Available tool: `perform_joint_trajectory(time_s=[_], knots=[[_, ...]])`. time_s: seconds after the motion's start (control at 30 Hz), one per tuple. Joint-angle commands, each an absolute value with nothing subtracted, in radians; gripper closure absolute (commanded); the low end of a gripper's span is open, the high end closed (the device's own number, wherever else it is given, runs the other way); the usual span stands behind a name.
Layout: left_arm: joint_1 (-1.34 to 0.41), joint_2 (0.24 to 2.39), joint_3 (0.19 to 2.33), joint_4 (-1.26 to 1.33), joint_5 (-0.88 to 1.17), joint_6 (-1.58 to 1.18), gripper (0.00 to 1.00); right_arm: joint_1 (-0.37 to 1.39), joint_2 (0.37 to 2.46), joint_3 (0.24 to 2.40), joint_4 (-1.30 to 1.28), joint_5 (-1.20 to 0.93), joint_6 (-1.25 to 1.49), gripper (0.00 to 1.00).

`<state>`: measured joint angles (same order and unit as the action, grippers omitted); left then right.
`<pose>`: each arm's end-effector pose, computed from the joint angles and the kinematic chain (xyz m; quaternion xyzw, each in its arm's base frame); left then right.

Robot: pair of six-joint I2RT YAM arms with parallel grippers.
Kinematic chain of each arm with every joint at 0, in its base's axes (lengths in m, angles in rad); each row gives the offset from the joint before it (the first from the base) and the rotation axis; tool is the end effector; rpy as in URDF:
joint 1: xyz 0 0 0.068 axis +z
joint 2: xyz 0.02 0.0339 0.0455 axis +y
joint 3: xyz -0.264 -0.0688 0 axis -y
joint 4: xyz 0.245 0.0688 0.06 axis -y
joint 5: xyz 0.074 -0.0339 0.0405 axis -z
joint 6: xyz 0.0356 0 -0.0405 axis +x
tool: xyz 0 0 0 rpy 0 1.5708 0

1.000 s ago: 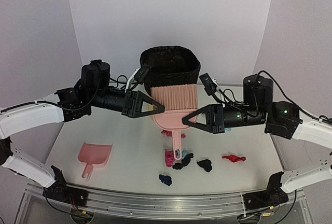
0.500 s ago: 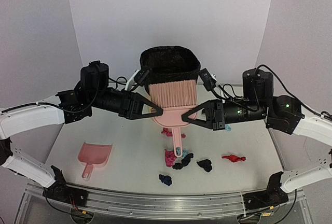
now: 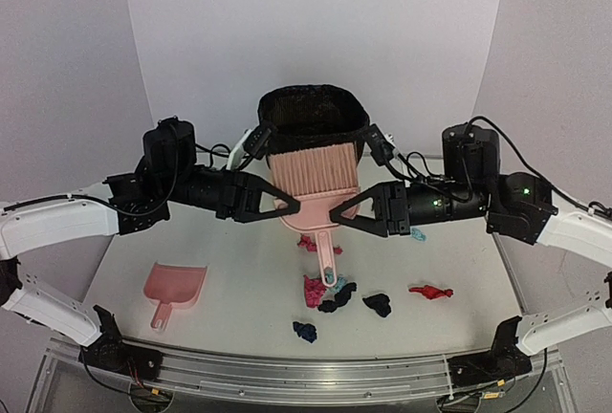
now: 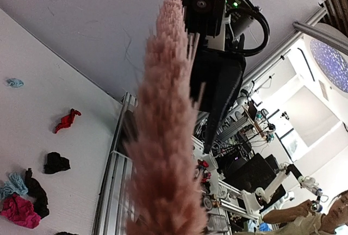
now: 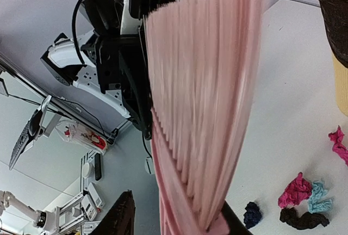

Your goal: Sweep away the paper scraps from the table

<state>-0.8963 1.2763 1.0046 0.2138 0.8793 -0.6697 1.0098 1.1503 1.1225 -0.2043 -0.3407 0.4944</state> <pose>0.1610 -0.2452 0.3526 0.3647 0.6209 -0.6575 0.2219 0.1301 0.2294 0.3829 -0.2987 0.7205 0.5148 0.3557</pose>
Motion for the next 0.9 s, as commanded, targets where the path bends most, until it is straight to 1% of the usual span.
perform_joint_trajectory(time_s=[0.0,0.07,0.1,0.2,0.3,0.43,0.67,0.87], knots=[[-0.888,1.203,0.916,0.479,0.695,-0.789,1.0,1.011,1.125,1.117,-0.151,-0.226,0.471,0.46],[-0.888,1.182,0.876,0.618,0.581,-0.835,1.0,1.01,1.121,1.08,-0.075,-0.193,0.477,0.42],[-0.888,1.175,0.874,0.644,0.537,-0.848,1.0,1.011,1.122,1.065,-0.036,-0.19,0.481,0.41],[-0.89,1.169,0.882,0.694,0.443,-0.872,1.0,1.011,1.132,1.047,0.053,-0.227,0.48,0.4],[-0.89,1.158,0.849,0.824,0.367,-0.903,1.0,1.012,1.159,1.05,0.112,-0.252,0.492,0.38],[-0.891,1.148,0.849,0.877,0.335,-0.89,1.0,1.011,1.191,1.039,0.221,-0.243,0.535,0.38],[-0.891,1.16,0.841,0.907,0.308,-0.906,1.0,1.011,1.235,0.982,0.505,-0.185,0.616,0.38],[-0.891,1.17,0.824,0.947,0.302,-0.917,1.0,1.011,1.26,0.999,0.582,-0.163,0.637,0.39]])
